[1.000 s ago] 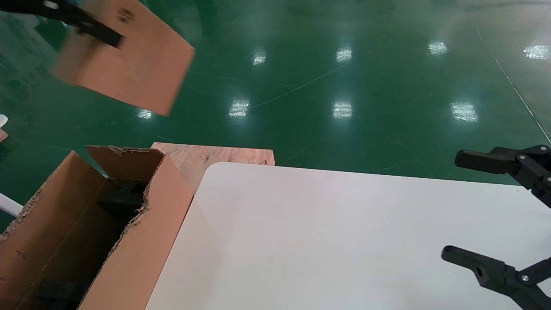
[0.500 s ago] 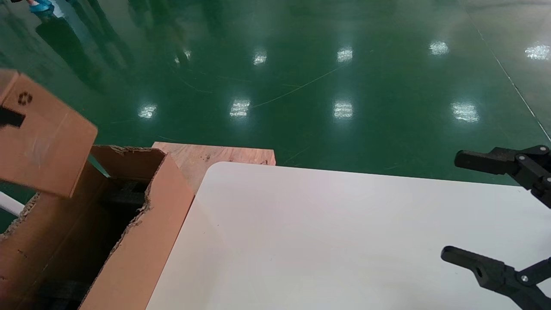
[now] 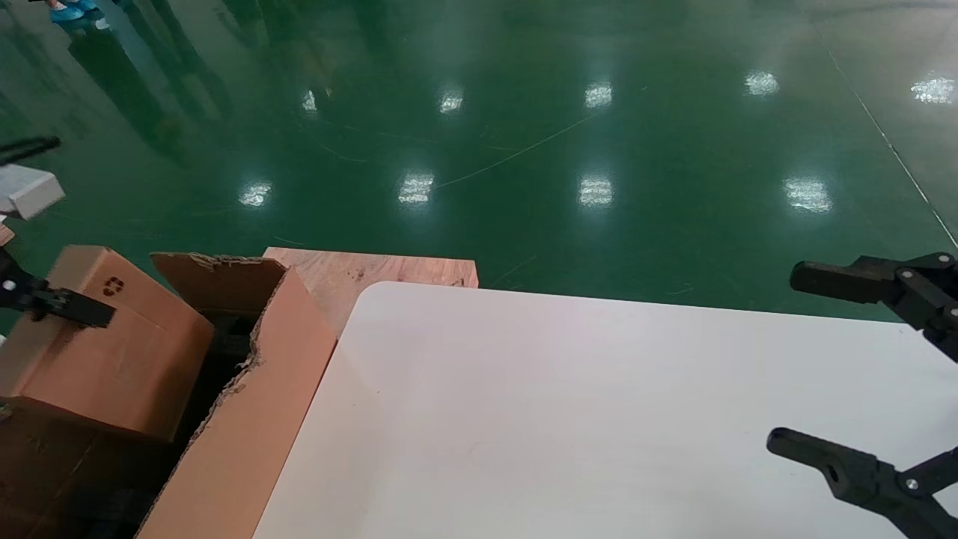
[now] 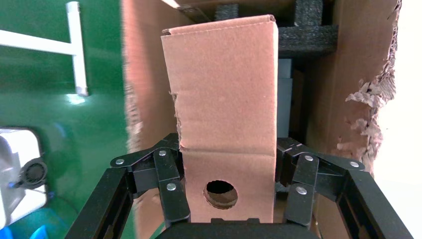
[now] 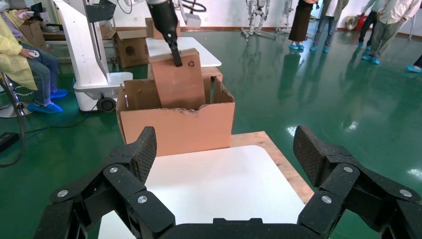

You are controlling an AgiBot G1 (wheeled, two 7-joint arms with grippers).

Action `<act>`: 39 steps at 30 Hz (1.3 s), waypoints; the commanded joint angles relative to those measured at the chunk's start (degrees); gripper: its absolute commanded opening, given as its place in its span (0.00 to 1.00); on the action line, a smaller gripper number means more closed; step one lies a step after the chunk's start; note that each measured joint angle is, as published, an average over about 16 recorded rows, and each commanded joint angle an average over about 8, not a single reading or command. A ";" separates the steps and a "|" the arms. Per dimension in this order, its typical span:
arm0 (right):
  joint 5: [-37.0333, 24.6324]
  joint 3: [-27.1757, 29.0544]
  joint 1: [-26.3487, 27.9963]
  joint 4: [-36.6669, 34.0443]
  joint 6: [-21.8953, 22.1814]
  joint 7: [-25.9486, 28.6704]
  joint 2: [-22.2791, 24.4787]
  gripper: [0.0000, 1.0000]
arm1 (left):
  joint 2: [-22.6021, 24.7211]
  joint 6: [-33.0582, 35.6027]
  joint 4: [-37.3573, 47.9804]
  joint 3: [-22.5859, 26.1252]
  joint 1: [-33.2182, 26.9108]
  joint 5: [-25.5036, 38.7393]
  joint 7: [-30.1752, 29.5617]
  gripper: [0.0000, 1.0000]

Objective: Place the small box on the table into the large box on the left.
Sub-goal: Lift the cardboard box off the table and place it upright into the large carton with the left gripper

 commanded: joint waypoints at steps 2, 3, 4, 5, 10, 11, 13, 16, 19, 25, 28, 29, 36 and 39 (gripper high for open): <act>0.00 0.00 0.00 0.00 0.00 0.00 0.00 1.00 | 0.25 -3.24 0.84 0.58 3.95 -2.08 0.23 0.00; 0.00 0.00 0.00 0.00 0.00 0.00 0.00 1.00 | 0.64 -4.06 1.31 0.65 5.07 -2.78 0.52 0.00; 0.00 0.00 0.00 0.00 0.00 0.00 0.00 1.00 | 1.04 -4.78 1.85 0.71 6.09 -3.45 0.85 0.00; 0.00 0.00 0.00 0.00 0.00 0.00 0.00 1.00 | 1.45 -5.41 2.48 0.77 7.05 -4.07 1.25 0.00; 0.00 0.00 0.00 0.00 0.00 0.00 0.00 1.00 | 2.91 -7.11 5.89 0.99 10.59 -6.40 3.48 0.00; 0.00 0.00 0.00 0.00 0.00 0.00 0.00 1.00 | 3.13 -7.23 6.59 1.01 11.07 -6.77 3.90 0.00; 0.00 -0.01 0.00 0.00 0.00 0.00 0.00 1.00 | 3.52 -7.22 7.85 1.02 11.76 -7.42 4.63 0.00; 0.00 -0.01 0.00 0.00 0.00 0.00 0.00 1.00 | 4.02 -6.76 9.39 0.94 12.17 -8.19 5.43 0.00; 0.00 -0.01 0.00 0.00 0.00 0.00 0.00 1.00 | 4.39 -6.04 10.71 0.80 12.00 -8.69 5.98 0.00; 0.01 -0.01 0.00 0.00 0.00 0.00 0.00 1.00 | 4.94 -5.01 13.03 0.28 10.70 -9.05 7.08 0.00; 0.01 -0.01 0.00 0.00 0.00 -0.01 0.00 1.00 | 5.03 -4.37 13.32 -0.04 9.77 -9.21 7.58 0.00; 0.01 -0.01 0.00 0.00 0.00 -0.01 0.00 1.00 | 4.98 -4.12 13.22 -0.12 9.48 -9.27 7.69 0.00; 0.01 -0.01 0.00 0.00 0.01 -0.01 0.01 1.00 | 3.71 -2.64 10.99 -0.15 8.58 -9.60 7.62 0.00; 0.01 -0.01 0.00 0.00 0.01 -0.01 0.01 1.00 | 3.18 -2.67 10.32 0.00 8.65 -9.43 7.45 0.00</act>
